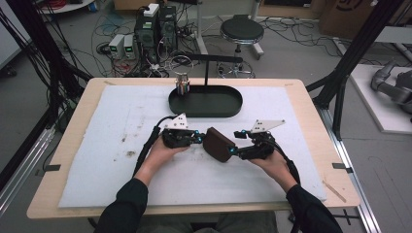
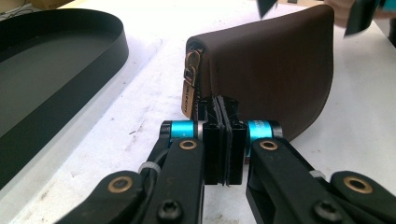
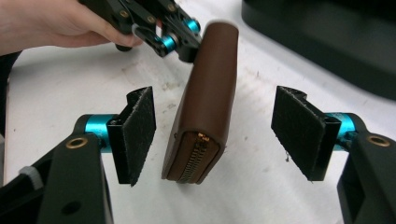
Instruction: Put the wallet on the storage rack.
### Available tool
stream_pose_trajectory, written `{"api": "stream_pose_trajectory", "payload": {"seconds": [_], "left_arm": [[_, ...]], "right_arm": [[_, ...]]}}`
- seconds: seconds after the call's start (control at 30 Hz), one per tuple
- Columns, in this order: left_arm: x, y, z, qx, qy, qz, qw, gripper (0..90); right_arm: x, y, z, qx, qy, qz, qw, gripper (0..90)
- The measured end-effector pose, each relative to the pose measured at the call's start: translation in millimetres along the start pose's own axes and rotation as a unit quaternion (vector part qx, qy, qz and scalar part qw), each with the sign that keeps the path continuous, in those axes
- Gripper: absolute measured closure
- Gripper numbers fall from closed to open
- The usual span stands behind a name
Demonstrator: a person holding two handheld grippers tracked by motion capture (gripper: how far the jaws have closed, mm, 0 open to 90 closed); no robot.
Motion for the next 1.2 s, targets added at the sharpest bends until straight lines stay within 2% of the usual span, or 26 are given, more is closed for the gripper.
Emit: {"api": "stream_pose_trajectory", "payload": {"seconds": [0.03,0.13,0.27,0.3,0.37,0.53,0.67,0.83,1.0,1.2], "left_arm": [[0.0,0.0,0.0,0.0,0.0,0.0,1.0,88.5],[0.1,0.2,-0.2,0.0,0.0,0.0,1.0,88.5],[0.0,0.2,-0.1,0.0,0.0,0.0,1.0,88.4],[0.0,0.2,0.0,0.0,0.001,0.0,1.0,88.4],[-0.1,0.1,0.1,0.001,0.0,0.001,1.0,88.4],[0.8,0.6,-1.0,0.001,0.002,-0.005,1.0,87.1],[2.6,-0.5,-4.9,0.013,0.01,-0.024,0.9996,69.8],[5.6,-0.4,-12.5,0.023,0.011,-0.041,0.9988,52.7],[12.7,3.9,-26.4,0.027,0.021,-0.045,0.9984,46.6],[21.6,12.7,-50.3,0.026,0.026,-0.044,0.9983,37.9]], "right_arm": [[-2.0,-0.2,3.7,0.005,-0.004,0.011,0.9999,31.9],[-6.2,-1.5,11.8,-0.002,-0.019,0.024,0.9995,34.4],[-11.2,-2.1,20.7,0.0,-0.034,0.043,0.9985,47.5],[-11.7,-2.3,21.9,0.004,-0.034,0.044,0.9984,53.3],[-11.8,-3.4,23.1,0.01,-0.036,0.042,0.9984,57.6],[-12.0,-2.0,22.2,0.02,-0.037,0.048,0.9979,63.0],[-11.4,-1.1,20.1,0.024,-0.032,0.043,0.9983,66.1],[-10.0,-3.6,20.7,0.031,-0.032,0.032,0.9985,67.4],[-5.2,-3.3,17.8,0.029,-0.02,0.027,0.999,67.6],[2.6,5.5,8.8,0.025,-0.001,0.036,0.999,67.6]]}}
Point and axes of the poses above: each handheld gripper's, and its own axes: z roughly forward along the jaws, x roughly out of its top, y roughly to its right, the point moved 1 cm from there along z, roughly forward along the jaws, and after that the axes turned 4 degrees about x, right-handed, at the moved point
